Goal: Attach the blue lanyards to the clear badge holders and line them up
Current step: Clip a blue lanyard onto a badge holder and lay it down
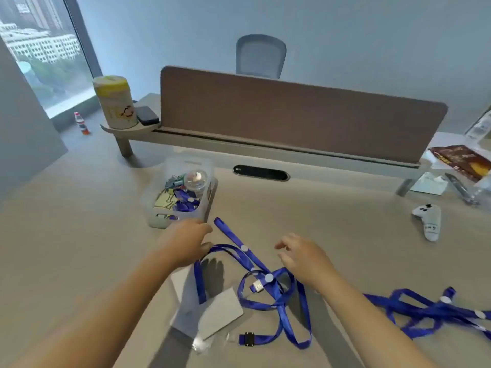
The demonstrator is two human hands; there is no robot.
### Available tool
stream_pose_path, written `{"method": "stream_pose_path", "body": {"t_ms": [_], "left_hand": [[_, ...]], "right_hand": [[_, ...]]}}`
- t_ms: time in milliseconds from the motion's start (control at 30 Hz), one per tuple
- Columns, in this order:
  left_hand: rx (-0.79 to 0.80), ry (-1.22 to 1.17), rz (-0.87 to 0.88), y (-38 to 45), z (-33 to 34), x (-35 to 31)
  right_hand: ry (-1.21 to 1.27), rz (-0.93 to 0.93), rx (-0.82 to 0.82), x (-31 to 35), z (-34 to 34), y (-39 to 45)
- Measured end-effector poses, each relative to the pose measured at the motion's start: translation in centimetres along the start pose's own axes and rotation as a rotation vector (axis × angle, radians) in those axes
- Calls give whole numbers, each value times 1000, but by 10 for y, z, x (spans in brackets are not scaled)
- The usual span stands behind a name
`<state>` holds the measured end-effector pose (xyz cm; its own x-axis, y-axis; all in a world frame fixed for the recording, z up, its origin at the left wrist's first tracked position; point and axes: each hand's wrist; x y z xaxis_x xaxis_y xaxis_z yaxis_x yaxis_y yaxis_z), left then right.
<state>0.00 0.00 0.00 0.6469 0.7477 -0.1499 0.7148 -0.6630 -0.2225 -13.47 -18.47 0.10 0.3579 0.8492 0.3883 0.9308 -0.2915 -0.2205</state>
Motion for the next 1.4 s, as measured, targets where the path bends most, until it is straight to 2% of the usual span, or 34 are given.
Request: {"method": "stream_pose_path", "body": {"t_ms": [100,167,467,667,767,967,1133,1267,1400], "left_hand": [[158,-5,-62,-7,45,-3],[187,26,-85,-12,70,-8],[170,111,-133,-17,104,-30],[224,-103,-104,-13,76,-32],[184,-119,-69,-10,58,-34],[67,-99,-46,1,26,-34],[1,-54,-62,7,14,-22],[-3,-225,-150,9,14,-15],[-162,-382,-179,6,13,-20]], "right_hand": [[-59,45,123,-10,29,2],[-62,43,166,-13,45,0],[-30,29,163,-21,65,1],[54,0,94,-14,63,8],[181,-21,103,-5,58,14],[204,-13,214,5,50,18],[359,-2,203,7,36,16],[568,7,179,15,26,16],[707,53,142,27,21,20]]}}
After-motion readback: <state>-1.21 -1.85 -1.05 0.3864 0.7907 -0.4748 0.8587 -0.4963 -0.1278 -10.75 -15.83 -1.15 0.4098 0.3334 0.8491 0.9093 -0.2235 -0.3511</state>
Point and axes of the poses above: each hand's wrist, its own y-axis towards the middle knuckle, its own z-axis out of the palm, x = y × z, and after that the axes turned 1 degree about -z, right-handed
